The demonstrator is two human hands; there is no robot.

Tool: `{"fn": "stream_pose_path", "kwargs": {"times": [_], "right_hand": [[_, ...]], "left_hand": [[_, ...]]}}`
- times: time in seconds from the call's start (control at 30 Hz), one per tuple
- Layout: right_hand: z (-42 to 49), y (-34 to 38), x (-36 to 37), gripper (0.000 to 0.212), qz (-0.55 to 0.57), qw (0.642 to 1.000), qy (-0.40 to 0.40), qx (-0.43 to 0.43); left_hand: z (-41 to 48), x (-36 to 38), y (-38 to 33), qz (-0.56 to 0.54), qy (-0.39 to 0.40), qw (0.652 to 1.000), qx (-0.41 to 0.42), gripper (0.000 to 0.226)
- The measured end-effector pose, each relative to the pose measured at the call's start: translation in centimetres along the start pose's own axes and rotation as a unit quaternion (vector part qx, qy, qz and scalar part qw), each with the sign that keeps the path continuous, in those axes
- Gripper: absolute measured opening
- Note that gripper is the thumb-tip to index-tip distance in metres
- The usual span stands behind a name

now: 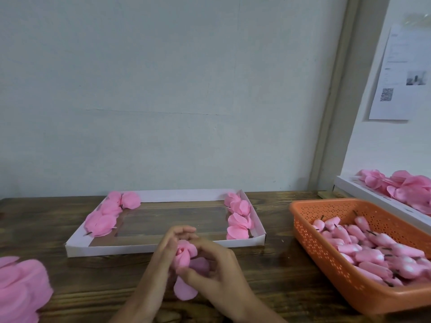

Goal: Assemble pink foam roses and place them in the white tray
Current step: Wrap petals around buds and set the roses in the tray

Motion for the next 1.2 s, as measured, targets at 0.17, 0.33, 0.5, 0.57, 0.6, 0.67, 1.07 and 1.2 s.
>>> {"fn": "stream_pose_path", "kwargs": {"times": [0.17, 0.33, 0.5, 0.57, 0.6, 0.67, 1.07, 1.2], "right_hand": [[0.2, -1.0, -0.5, 0.027, 0.103, 0.994, -0.015, 0.026], [0.4, -1.4, -1.2, 0.026, 0.089, 0.996, -0.021, 0.011], [0.4, -0.5, -1.1, 0.028, 0.049, 0.999, 0.008, -0.020], [0.4, -0.4, -1.2, 0.030, 0.024, 0.999, 0.008, -0.029], [0.4, -0.4, -1.2, 0.030, 0.011, 0.999, 0.008, -0.033], [0.4, -0.4, -1.3, 0.030, -0.006, 0.999, 0.004, -0.031], [0.4, -1.4, -1.1, 0.036, 0.032, 0.998, -0.009, 0.045], [0.6, -1.7, -1.2, 0.059, 0.047, 0.997, -0.012, 0.061]], "left_hand": [[0.8, -1.6, -0.1, -0.108, -0.079, 0.991, -0.012, 0.035], [1.1, -3.0, -0.4, -0.113, -0.095, 0.989, 0.004, 0.042], [1.0, -3.2, -0.4, -0.116, -0.108, 0.987, 0.002, 0.043], [0.9, -3.2, -0.3, -0.085, -0.113, 0.990, 0.001, 0.036], [0.8, -3.3, -0.4, -0.063, -0.114, 0.991, 0.005, 0.032], [0.8, -3.3, -0.6, -0.025, -0.121, 0.992, 0.019, 0.031], [0.7, -2.7, -0.9, 0.004, -0.111, 0.994, 0.024, 0.028], [0.7, -2.7, -1.0, 0.038, -0.099, 0.994, 0.028, 0.028]]}}
Point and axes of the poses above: each hand's wrist, its own z-axis towards the middle knuckle, its own x-axis out of the palm, y = z × x, the point moved 6 cm from there along z, towards the middle knuckle, and after that the axes turned 9 degrees about -z, right-handed, at the moved point
